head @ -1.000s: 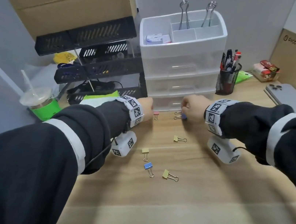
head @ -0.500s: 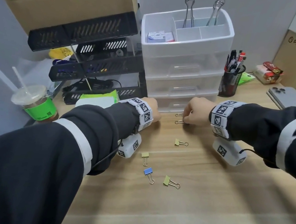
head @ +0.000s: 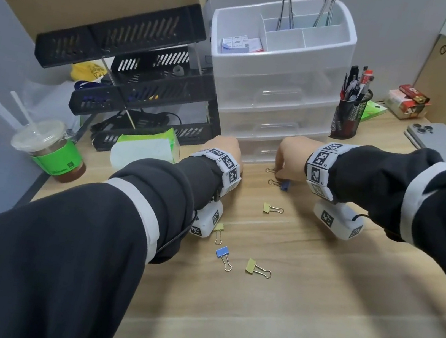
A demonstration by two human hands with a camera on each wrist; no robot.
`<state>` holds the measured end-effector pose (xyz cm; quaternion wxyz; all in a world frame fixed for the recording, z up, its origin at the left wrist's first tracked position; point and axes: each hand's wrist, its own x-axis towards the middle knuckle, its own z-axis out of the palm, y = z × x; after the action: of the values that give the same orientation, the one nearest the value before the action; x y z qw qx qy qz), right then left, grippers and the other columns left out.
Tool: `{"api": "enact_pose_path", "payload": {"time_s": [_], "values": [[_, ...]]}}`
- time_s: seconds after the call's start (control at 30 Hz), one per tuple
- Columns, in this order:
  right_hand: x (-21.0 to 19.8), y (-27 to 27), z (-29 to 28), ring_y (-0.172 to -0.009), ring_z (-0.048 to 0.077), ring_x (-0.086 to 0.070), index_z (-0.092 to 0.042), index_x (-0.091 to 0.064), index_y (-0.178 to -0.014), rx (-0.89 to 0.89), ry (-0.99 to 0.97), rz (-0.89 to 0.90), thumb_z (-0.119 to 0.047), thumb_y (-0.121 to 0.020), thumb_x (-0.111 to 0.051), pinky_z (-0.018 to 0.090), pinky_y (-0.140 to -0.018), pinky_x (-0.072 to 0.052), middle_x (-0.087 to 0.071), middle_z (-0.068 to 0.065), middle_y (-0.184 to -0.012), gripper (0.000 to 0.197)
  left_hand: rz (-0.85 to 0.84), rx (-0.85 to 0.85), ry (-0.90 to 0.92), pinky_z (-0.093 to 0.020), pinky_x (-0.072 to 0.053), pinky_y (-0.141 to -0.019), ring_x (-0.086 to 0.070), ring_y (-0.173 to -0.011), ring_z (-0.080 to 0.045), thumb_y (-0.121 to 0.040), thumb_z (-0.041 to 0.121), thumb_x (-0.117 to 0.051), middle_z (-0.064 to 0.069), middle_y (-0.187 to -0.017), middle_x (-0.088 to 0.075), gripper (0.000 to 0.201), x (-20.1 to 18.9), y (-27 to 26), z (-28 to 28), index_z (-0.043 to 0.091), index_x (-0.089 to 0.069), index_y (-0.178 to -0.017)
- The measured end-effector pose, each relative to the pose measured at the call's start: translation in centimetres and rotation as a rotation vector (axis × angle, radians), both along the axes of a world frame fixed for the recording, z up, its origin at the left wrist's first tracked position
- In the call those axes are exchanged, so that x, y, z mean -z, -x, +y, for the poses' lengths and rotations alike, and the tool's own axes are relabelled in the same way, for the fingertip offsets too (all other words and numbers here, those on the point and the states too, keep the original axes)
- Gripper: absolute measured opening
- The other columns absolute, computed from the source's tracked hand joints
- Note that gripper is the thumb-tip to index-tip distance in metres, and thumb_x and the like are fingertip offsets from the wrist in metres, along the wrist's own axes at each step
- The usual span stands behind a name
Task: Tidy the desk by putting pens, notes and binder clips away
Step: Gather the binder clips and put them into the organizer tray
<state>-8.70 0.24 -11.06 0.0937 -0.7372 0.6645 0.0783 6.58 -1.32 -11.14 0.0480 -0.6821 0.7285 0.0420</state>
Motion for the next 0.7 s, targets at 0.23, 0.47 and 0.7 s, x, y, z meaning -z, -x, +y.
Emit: {"api": "enact_pose_path", "payload": {"time_s": [0.23, 0.47, 0.7], "values": [[0.1, -0.5, 1.1, -0.074, 0.027, -0.059, -0.008, -0.057, -0.07, 0.067, -0.059, -0.062, -0.032, -0.089, -0.057, 0.03, -0.069, -0.05, -0.063, 0.007, -0.079, 0.031, 0.016, 0.081, -0.107, -0.026, -0.039, -0.056, -0.051, -0.061, -0.017, -0.098, 0.036, -0.043, -0.003, -0.076, -0.055, 0.035, -0.2, -0.4, 0.6, 0.012, -0.05, -0.073], [-2.1, 1.1, 2.1, -0.032, 0.007, -0.025, -0.014, -0.038, -0.07, 0.498, -0.756, -1.255, -0.017, -0.086, -0.031, 0.01, -0.033, -0.015, -0.035, -0.002, -0.053, 0.017, 0.239, 0.106, -0.123, -0.029, -0.049, -0.067, -0.06, -0.076, -0.024, -0.102, 0.006, -0.037, -0.006, -0.074, -0.051, 0.024, -3.0, -0.4, 1.8, 0.003, -0.06, -0.096], [-0.8, 0.9, 4.2, -0.043, 0.012, -0.04, -0.006, -0.049, -0.077, 0.573, -0.796, -1.694, -0.015, -0.081, -0.037, 0.013, -0.036, -0.029, -0.048, 0.009, -0.067, 0.015, 0.708, 0.099, -0.159, -0.02, -0.035, -0.044, -0.042, -0.048, -0.017, -0.096, 0.014, -0.042, -0.004, -0.061, -0.054, 0.021, -4.5, 0.3, 2.6, 0.011, -0.057, -0.082]]}}
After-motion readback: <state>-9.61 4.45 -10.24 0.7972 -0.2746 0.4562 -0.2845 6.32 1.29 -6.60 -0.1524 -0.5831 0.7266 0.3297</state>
